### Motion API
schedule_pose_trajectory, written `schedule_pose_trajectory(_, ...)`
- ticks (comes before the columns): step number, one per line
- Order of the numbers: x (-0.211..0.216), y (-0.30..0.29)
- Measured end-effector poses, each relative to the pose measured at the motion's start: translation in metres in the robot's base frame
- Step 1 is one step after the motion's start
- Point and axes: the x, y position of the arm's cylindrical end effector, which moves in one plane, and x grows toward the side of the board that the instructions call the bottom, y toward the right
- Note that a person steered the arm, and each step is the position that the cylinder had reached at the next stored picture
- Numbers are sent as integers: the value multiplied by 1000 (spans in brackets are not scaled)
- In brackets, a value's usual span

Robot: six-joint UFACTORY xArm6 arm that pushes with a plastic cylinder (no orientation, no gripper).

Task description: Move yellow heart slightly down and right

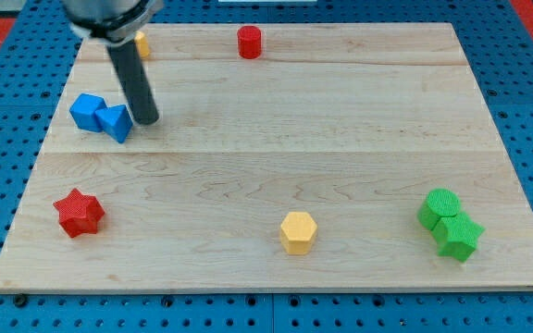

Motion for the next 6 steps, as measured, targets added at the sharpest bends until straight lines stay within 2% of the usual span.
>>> schedule_pose_trajectory(1,-68,-2)
schedule_pose_trajectory(2,-90,14)
schedule_pose_trajectory(3,-148,16)
schedule_pose_trajectory(4,-166,-41)
schedule_pose_trajectory(5,-119,-73)
schedule_pose_trajectory(6,-94,-11)
